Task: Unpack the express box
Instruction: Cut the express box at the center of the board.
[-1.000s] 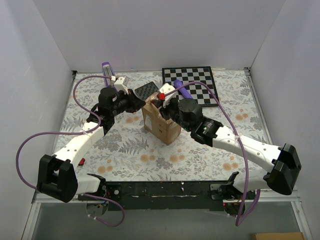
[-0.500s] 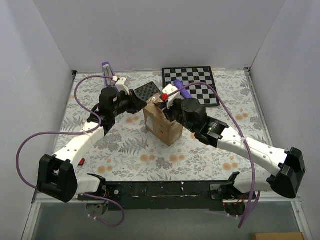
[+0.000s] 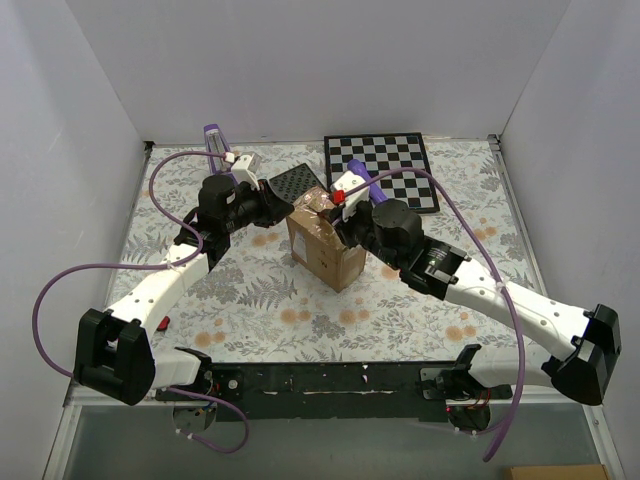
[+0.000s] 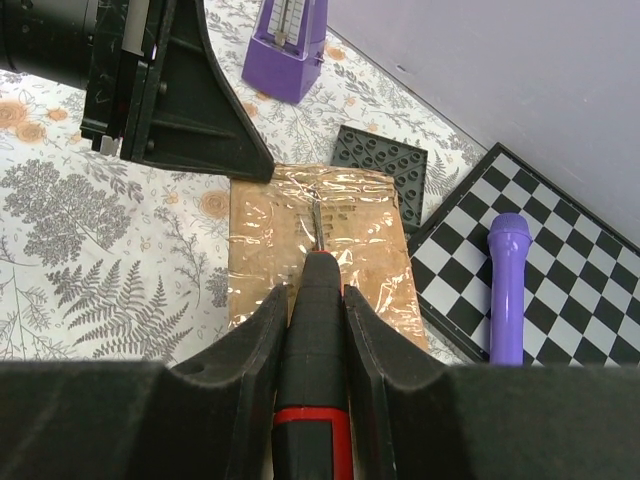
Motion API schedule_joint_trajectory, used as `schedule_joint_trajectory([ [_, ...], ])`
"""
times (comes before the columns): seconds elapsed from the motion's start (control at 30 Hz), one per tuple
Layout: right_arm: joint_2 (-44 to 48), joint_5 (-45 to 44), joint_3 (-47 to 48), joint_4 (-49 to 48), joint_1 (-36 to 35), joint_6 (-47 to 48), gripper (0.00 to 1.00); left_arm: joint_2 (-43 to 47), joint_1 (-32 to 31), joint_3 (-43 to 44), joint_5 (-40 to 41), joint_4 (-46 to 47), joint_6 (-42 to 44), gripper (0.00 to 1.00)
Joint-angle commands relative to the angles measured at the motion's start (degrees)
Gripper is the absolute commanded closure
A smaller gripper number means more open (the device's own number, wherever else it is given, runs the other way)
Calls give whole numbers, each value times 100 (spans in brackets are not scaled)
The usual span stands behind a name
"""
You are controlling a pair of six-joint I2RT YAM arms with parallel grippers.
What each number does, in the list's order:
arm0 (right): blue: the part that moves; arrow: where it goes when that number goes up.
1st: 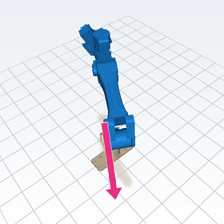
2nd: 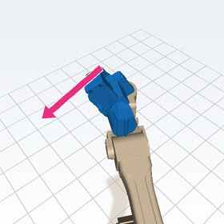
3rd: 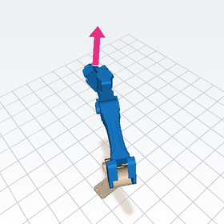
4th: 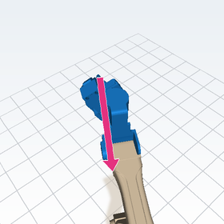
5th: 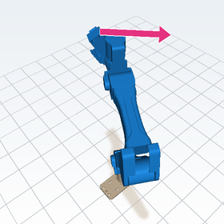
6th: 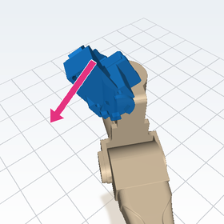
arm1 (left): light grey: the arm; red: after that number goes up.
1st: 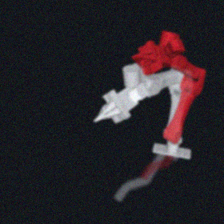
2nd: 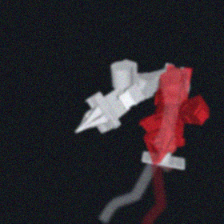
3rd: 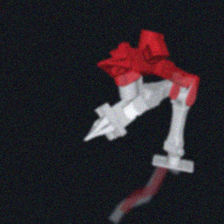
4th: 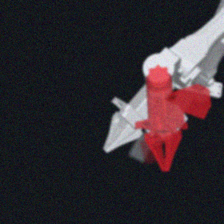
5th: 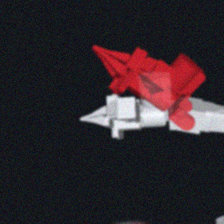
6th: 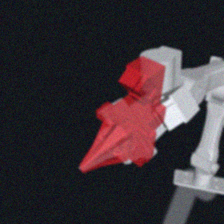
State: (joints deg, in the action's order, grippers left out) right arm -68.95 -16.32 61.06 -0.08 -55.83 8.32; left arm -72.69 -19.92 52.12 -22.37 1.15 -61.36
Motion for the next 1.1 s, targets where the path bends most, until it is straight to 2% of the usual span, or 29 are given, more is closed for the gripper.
schedule_joint_trajectory([
  [0.0,259,-56,29,201,46,-76,99,26,15,88,145,-290,81,100],
  [1.07,804,-82,20,1009,37,-339,99,-114,15,229,356,-387,46,100],
])
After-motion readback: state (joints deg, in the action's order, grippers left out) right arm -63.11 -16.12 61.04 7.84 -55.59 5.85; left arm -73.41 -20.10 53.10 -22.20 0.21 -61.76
